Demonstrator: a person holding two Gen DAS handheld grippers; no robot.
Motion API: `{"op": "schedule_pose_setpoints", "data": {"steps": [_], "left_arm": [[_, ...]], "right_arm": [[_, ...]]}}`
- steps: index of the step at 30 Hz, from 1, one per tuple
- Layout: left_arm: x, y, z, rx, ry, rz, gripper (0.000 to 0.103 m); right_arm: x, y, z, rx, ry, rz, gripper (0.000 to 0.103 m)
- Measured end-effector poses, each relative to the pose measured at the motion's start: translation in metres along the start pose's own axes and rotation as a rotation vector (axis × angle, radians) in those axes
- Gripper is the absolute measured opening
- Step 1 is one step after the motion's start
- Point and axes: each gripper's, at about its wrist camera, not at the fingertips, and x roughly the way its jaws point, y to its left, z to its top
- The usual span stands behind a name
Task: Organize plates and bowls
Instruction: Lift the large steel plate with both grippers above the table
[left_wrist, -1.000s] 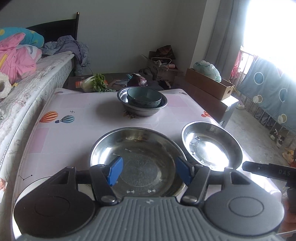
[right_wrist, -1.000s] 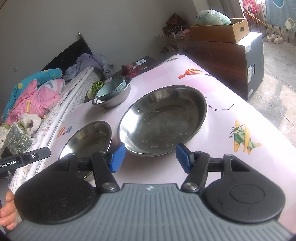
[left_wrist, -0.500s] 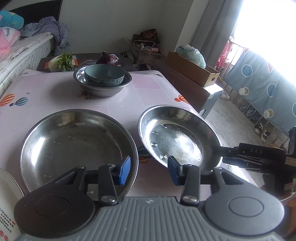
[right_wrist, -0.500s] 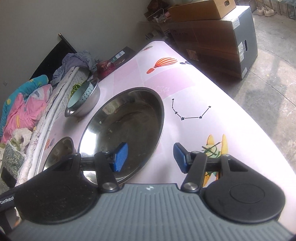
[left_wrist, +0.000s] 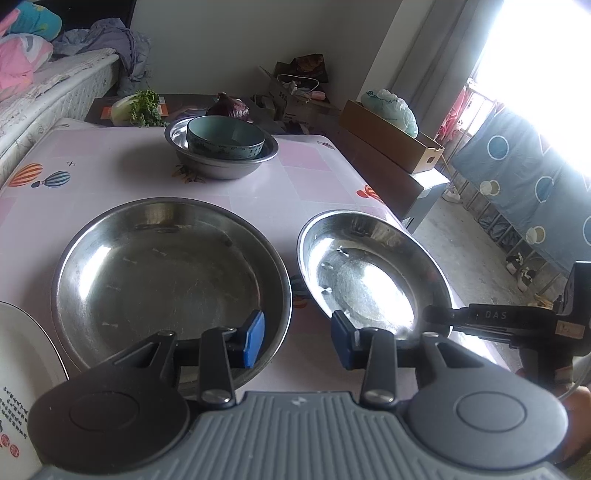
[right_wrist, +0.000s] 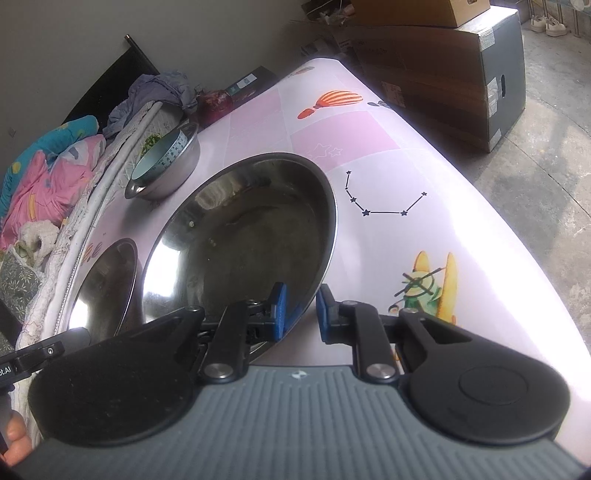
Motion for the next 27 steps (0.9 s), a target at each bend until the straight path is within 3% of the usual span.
{"op": "schedule_pose_setpoints", "data": {"steps": [12,18,27], "left_arm": [[-0.001,-0.025,-0.019,0.115,0.069,-0.050,0.040],[0.021,-0.040,-0.027,0.158,0.137,-0.034,0.040],[0.037,-0.030,-0.027,0.095,0.193,-0.031,0.011]], "right_arm": [[-0.062,-0.005,-0.063,-0.113,0.073,0.021,0.016],[-0.084,-0.018,-0.084,-0.043,0.037,0.035,0.016],[-0.086,-0.023,-0.099,0.057,-0.045,0.032,0.016]]}}
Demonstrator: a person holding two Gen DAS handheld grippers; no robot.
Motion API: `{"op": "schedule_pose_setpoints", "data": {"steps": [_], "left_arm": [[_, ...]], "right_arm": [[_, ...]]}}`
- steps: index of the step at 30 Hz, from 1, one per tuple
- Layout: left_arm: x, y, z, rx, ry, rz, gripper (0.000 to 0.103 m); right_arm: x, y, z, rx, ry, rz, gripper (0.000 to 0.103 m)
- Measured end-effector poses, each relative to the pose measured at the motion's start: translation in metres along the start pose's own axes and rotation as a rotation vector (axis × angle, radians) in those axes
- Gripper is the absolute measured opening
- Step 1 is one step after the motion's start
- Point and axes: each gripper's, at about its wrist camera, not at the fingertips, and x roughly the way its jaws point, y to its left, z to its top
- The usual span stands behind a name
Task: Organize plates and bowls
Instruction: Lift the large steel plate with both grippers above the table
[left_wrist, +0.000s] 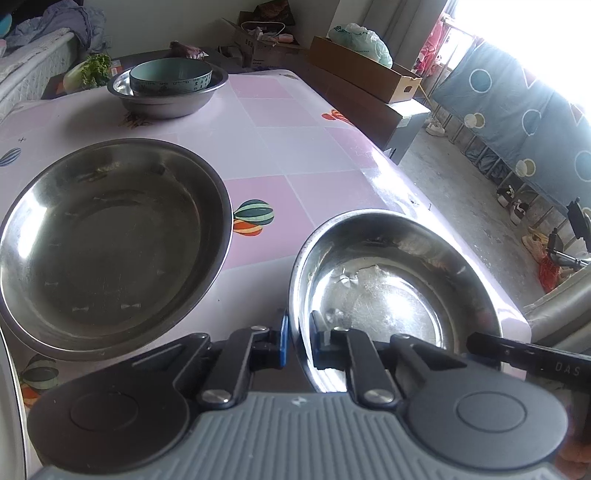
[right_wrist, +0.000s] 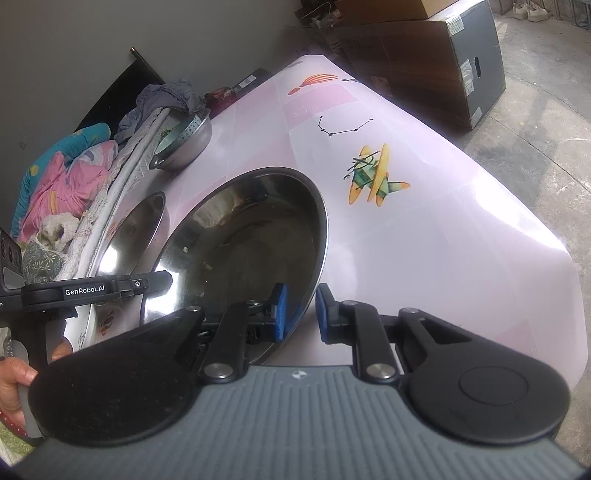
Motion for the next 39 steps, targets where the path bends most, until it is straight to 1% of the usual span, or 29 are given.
{"op": "schedule_pose_setpoints", "data": {"steps": [3,6,9,12,17,21,25,29,32,33,36,37,39], "left_arm": [[0.001,0.006,0.000,-0.025,0.016,-0.025,0.010],[-0.002,0.004,-0.005,-0.009,0.025,-0.021,0.011],[-0.008,0.003,-0.013,-0.002,0.041,-0.048,0.013],[-0.015,0.003,-0.026,0.009,0.055,-0.074,0.015],[-0.026,0.010,-0.040,0.003,0.052,-0.111,0.018],[-0.029,0.018,-0.041,-0.017,0.034,-0.135,0.020],[-0.030,0.017,-0.038,-0.005,0.006,-0.104,0.020],[-0.021,0.018,-0.031,0.003,-0.001,-0.075,0.020],[-0.016,0.016,-0.027,0.007,-0.008,-0.050,0.020],[-0.014,0.016,-0.026,0.004,-0.008,-0.046,0.020],[-0.012,0.016,-0.027,-0.006,-0.009,-0.049,0.014],[-0.012,0.015,-0.027,-0.007,-0.012,-0.049,0.013],[-0.012,0.014,-0.027,-0.004,-0.017,-0.040,0.012]], "right_arm": [[0.002,0.001,-0.002,0.016,-0.022,-0.005,0.016],[0.005,0.006,0.000,0.009,-0.027,-0.021,0.016],[0.007,0.011,0.003,-0.020,-0.030,-0.056,0.017],[0.010,0.013,0.006,-0.029,-0.029,-0.061,0.017],[0.018,0.017,0.008,-0.030,-0.030,-0.051,0.017],[0.023,0.021,0.008,-0.033,-0.034,-0.056,0.018],[0.017,0.022,0.007,-0.022,-0.053,-0.079,0.018],[0.010,0.016,0.001,-0.001,-0.065,-0.097,0.018],[0.009,0.015,-0.003,0.016,-0.065,-0.089,0.018],[0.009,0.015,-0.005,0.014,-0.064,-0.089,0.018],[0.012,0.019,-0.007,-0.003,-0.063,-0.093,0.018],[0.012,0.020,-0.007,-0.002,-0.062,-0.088,0.016],[0.015,0.021,-0.007,0.002,-0.058,-0.072,0.016]]}}
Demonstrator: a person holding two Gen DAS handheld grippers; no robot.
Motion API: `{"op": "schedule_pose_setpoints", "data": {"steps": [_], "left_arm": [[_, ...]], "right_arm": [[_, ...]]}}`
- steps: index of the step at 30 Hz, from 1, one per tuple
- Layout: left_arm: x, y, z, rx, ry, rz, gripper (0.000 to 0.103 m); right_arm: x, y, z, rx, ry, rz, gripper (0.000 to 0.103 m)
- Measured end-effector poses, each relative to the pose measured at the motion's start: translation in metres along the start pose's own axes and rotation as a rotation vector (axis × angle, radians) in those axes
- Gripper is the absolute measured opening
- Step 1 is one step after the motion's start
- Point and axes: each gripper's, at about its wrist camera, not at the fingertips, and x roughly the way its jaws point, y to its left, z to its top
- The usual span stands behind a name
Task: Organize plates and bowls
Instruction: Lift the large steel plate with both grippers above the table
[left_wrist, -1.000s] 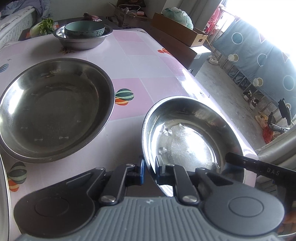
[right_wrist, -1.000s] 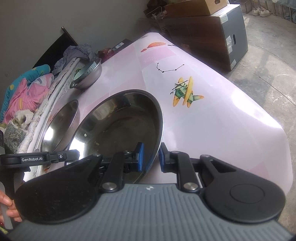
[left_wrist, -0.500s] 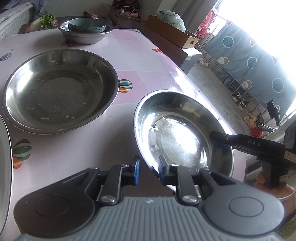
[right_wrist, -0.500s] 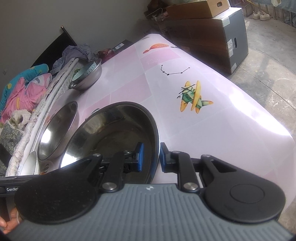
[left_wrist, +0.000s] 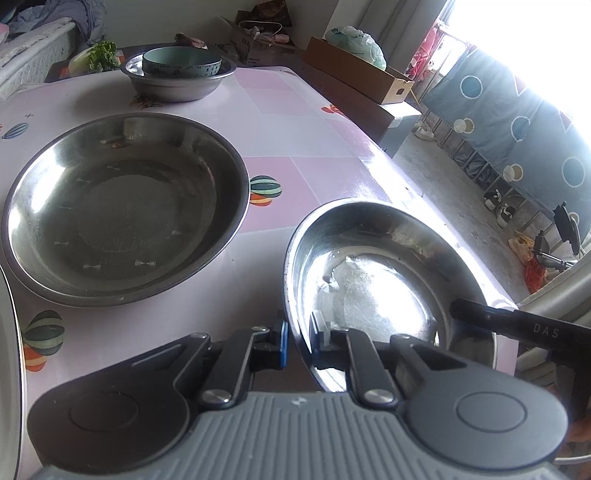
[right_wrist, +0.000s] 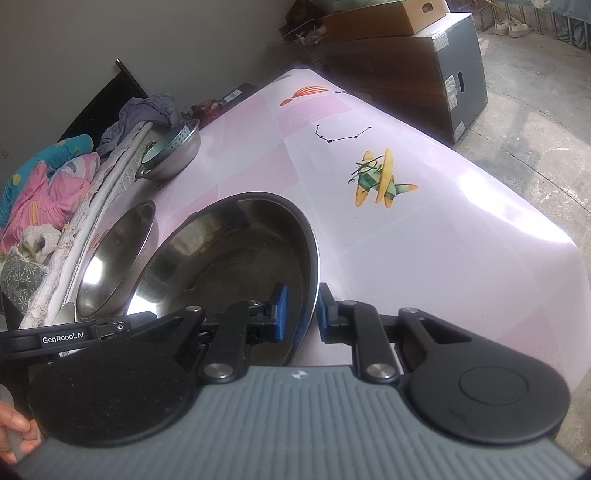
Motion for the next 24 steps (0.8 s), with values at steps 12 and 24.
{"op": "schedule_pose_setpoints", "data": {"steps": [12,24], "left_arm": [[-0.007,0.011,-0.003,-0.028,0.009,0.006,0.013],[-0.005,0.009,-0.004,-0.009,0.020,-0.004,0.014]], "right_arm": [[0.017,0.016,0.007,-0.046,0.000,-0.005,0.016],[0.013,0.020,0.002,-0.086,-0.010,-0.061,0.015]]}}
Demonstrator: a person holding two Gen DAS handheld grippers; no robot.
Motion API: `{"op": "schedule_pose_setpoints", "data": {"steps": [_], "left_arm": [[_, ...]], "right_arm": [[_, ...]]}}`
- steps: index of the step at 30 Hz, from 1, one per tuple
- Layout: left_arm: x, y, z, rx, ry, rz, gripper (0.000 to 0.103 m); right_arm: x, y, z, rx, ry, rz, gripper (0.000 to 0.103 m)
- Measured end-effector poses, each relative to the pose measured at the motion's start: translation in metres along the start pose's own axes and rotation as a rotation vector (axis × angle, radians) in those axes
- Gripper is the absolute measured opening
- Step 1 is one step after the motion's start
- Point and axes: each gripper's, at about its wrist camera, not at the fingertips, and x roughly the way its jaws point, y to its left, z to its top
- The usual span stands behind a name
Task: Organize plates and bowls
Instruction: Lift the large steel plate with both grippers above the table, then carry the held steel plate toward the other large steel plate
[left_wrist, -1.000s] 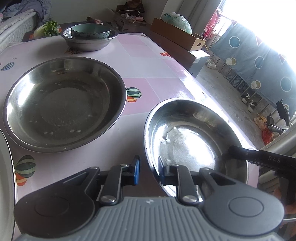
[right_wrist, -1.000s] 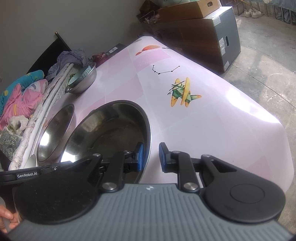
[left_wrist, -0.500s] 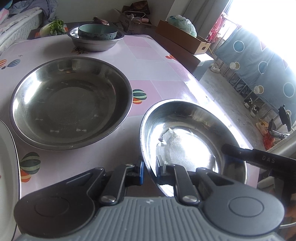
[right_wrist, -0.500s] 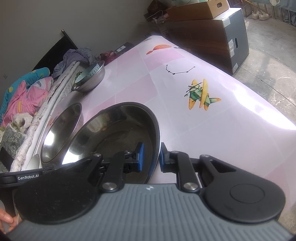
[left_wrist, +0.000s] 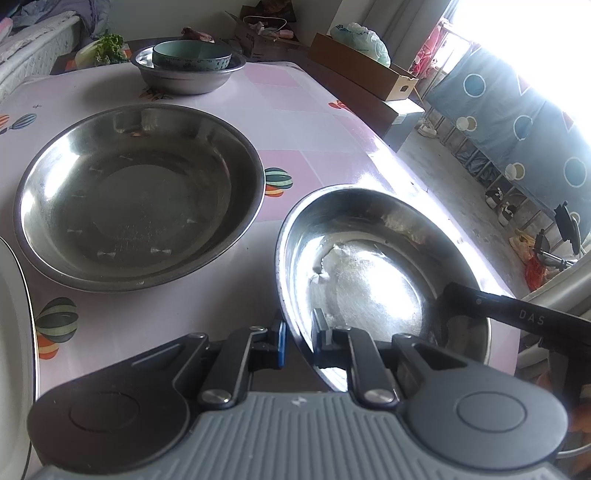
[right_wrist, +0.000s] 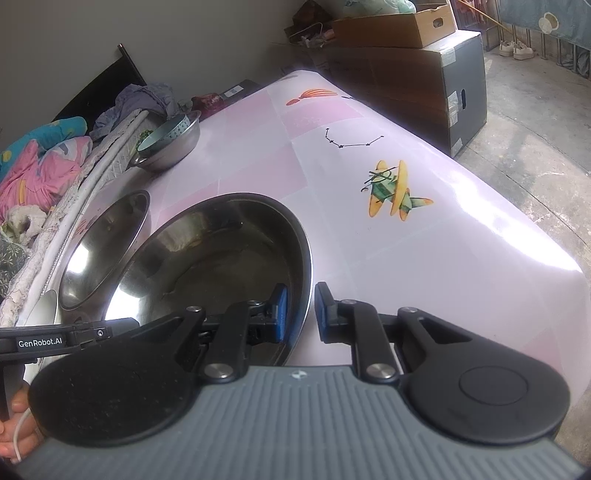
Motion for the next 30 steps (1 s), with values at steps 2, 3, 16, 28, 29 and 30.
{"op": "schedule_pose_setpoints", "data": {"steps": [2,3,16,28,29,30], "left_arm": [[0.001,0.000,0.001,0.010,0.004,-0.002,0.015],[0.001,0.001,0.002,0.015,0.009,-0.007,0.015],[0.011,0.006,0.019,0.080,0.037,-0.009,0.016],[0.010,0.003,0.015,0.052,0.043,-0.015,0.014],[0.011,0.002,0.016,0.053,0.041,-0.013,0.014],[0.011,0.002,0.016,0.054,0.040,-0.010,0.014]], "right_arm": [[0.001,0.001,0.001,-0.007,0.001,0.000,0.014],[0.002,0.001,0.001,-0.009,0.002,0.000,0.013],[0.002,0.004,-0.001,-0.044,-0.001,-0.005,0.012],[0.001,-0.004,0.002,-0.030,0.001,0.011,0.012],[0.001,-0.004,0.002,-0.033,0.000,0.009,0.012],[0.001,-0.005,0.002,-0.033,-0.002,0.009,0.012]]}}
